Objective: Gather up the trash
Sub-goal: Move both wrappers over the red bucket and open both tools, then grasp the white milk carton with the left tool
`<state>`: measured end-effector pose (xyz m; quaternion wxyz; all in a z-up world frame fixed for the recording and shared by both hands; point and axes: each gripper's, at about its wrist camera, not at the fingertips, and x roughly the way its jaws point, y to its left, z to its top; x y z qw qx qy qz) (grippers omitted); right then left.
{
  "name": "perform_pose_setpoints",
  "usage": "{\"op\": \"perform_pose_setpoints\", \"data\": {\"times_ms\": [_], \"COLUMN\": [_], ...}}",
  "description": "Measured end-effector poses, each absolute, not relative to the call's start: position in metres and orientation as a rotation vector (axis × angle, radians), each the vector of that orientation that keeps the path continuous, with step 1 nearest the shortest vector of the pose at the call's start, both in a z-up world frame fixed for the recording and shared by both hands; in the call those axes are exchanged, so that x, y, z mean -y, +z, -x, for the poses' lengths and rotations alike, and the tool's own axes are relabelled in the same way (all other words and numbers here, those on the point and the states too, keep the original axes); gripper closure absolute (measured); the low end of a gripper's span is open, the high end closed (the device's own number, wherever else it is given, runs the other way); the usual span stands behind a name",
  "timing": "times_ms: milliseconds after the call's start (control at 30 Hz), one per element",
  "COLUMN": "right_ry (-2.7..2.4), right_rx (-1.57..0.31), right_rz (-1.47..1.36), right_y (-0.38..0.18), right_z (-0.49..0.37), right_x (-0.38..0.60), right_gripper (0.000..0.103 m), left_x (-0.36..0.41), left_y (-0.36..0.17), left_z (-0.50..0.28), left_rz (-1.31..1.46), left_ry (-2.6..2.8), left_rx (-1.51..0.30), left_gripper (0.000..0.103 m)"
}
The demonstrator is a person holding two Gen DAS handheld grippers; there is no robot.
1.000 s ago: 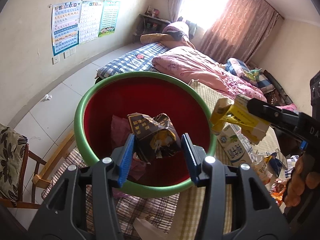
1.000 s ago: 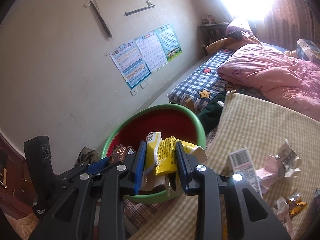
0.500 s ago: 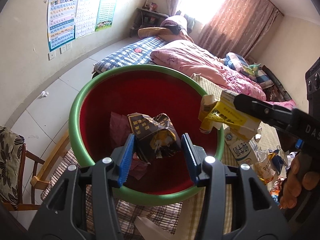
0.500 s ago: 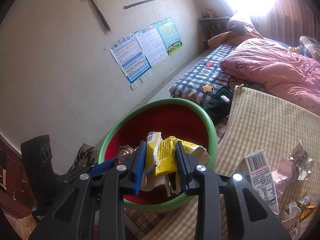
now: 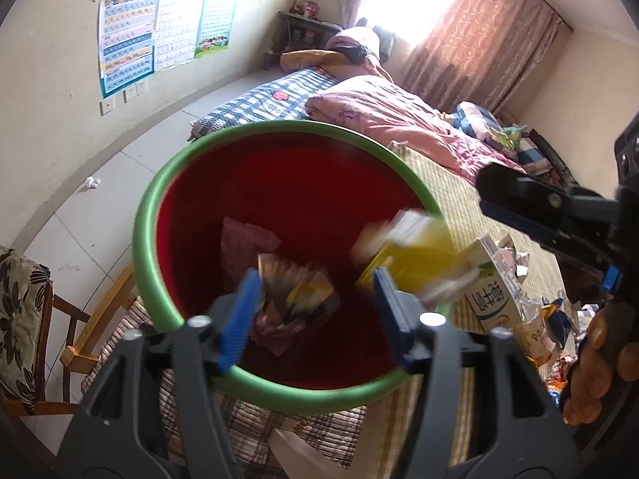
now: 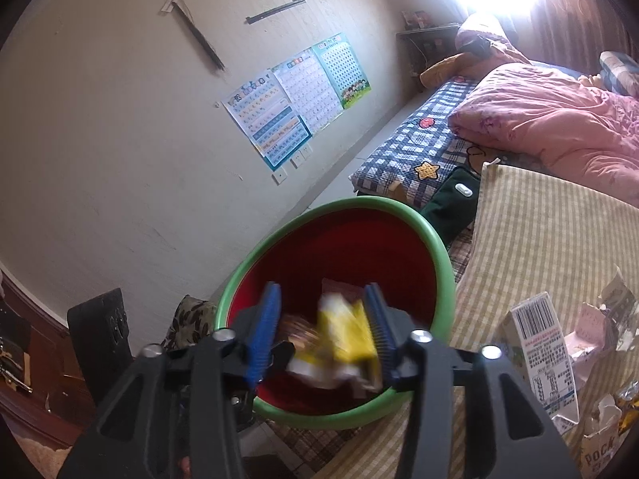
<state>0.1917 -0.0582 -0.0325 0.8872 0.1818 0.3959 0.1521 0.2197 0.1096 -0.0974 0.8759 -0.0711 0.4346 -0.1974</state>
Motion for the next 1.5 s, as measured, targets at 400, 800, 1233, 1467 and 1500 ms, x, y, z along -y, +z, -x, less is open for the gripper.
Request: {"op": "perform_pose_setpoints", "data": {"times_ms": [400, 800, 1233, 1467, 1500], "right_ry": [0.249, -0.080, -0.127, -0.034, -0.026], "right_rx": [-0.790, -0.931, -1.106, -1.107, -1.105], "right_rz": [-0.375, -0.346, -0.296, -0.269, -0.272], "right_y": [-0.023, -0.068, -0.112, -0.111, -0.111], "right_z": [-0.157, -0.085, -0.052, -0.057, -0.057], "right_x": [0.087, 0.205, 0.230, 0.232, 0.234], "right_gripper": [0.045, 0.040, 0.045, 0.044, 0.044], "left_x": [-0.107, -0.085, -0.040, -0.009, -0.006], "left_y": [-0.092, -0.085, -0.082, -0.082, -0.081], "left_z": [-0.211, -0.197, -0.182, -0.154, -0.149], "left_rz": [0.149, 0.150, 0.115, 0.093, 0.078], "left_ry": [-0.392, -0.452, -0.536, -0.523, -0.518], "left_rx": [-0.886, -0.875, -0.872, -0.890, -0.887], "left_gripper": [0.038, 0.038, 0.038, 0.038, 0.038]}}
